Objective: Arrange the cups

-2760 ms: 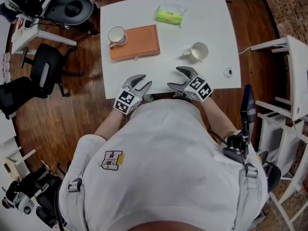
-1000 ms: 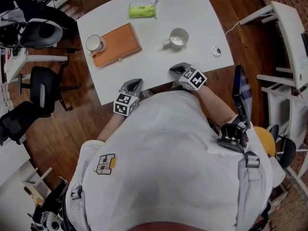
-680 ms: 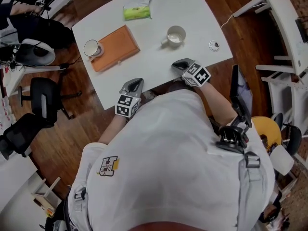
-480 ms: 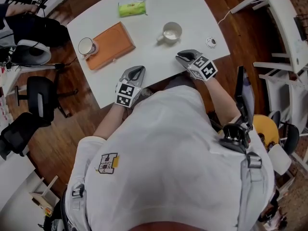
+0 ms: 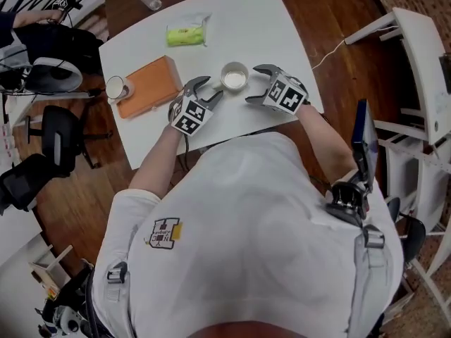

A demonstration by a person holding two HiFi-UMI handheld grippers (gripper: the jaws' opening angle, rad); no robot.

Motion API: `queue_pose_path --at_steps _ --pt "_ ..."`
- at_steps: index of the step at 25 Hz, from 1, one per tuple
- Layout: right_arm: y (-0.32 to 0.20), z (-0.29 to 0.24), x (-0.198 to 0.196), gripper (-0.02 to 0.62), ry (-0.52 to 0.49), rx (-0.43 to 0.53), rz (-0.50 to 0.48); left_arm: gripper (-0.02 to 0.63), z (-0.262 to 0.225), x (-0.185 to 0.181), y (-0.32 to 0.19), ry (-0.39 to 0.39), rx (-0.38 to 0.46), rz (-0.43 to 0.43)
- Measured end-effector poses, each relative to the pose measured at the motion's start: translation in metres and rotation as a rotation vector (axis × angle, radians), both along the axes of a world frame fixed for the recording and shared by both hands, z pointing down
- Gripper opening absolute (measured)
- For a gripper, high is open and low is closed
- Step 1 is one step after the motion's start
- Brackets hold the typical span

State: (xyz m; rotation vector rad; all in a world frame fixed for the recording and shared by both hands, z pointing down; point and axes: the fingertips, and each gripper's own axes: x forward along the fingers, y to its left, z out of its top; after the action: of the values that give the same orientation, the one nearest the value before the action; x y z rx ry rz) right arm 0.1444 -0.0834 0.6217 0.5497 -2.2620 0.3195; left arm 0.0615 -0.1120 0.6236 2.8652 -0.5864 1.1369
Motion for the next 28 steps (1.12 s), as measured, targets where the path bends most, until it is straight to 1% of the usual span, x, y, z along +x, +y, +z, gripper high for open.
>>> queue_pose_path --at_steps 2,4,6,7,9,10,12,15,16,17,18,19,24,28 --pt "-0.014 0.003 -0.008 0.454 0.008 -0.002 -0.065 0.216 0.003 0.011 -0.004 -0.024 -0.006 0.0" --pt "-0.023 0.006 -0.02 0.466 0.021 0.004 -0.143 0.203 0.004 0.018 -0.002 -0.039 -0.013 -0.017" --pt "-0.029 0.006 -0.031 0.466 0.029 0.011 -0.207 0.155 0.004 0.021 0.004 -0.042 -0.019 -0.061" --pt "-0.03 0.007 -0.035 0.461 0.031 0.012 -0.233 0.155 0.004 0.022 0.007 -0.039 -0.025 -0.091" --pt "-0.029 0.008 -0.038 0.442 0.036 0.005 -0.291 0.126 0.003 0.024 0.016 -0.029 -0.045 -0.159" --pt "-0.026 0.009 -0.039 0.442 0.04 -0.001 -0.334 0.126 0.003 0.025 0.021 -0.022 -0.059 -0.194" --pt "-0.018 0.009 -0.04 0.442 0.053 -0.012 -0.454 0.116 0.004 0.028 0.034 0.001 -0.091 -0.245" --pt "-0.006 0.009 -0.038 0.442 0.07 -0.015 -0.639 0.11 0.005 0.036 0.052 0.04 -0.121 -0.274" --pt "-0.003 0.009 -0.037 0.442 0.072 -0.013 -0.676 0.106 0.005 0.037 0.055 0.046 -0.118 -0.282" --pt "-0.001 0.009 -0.037 0.442 0.071 -0.011 -0.696 0.087 0.005 0.037 0.056 0.047 -0.111 -0.289" --pt "0.0 0.008 -0.038 0.442 0.067 -0.009 -0.701 0.071 0.005 0.036 0.056 0.045 -0.106 -0.293" --pt "0.0 0.008 -0.038 0.442 0.06 -0.007 -0.694 0.071 0.006 0.035 0.056 0.042 -0.104 -0.293" --pt "0.0 0.008 -0.039 0.439 -0.006 -0.002 -0.587 0.058 0.006 0.032 0.053 0.045 -0.112 -0.283" --pt "0.0 0.008 -0.04 0.442 -0.013 -0.008 -0.561 0.058 0.005 0.03 0.052 0.042 -0.114 -0.275"
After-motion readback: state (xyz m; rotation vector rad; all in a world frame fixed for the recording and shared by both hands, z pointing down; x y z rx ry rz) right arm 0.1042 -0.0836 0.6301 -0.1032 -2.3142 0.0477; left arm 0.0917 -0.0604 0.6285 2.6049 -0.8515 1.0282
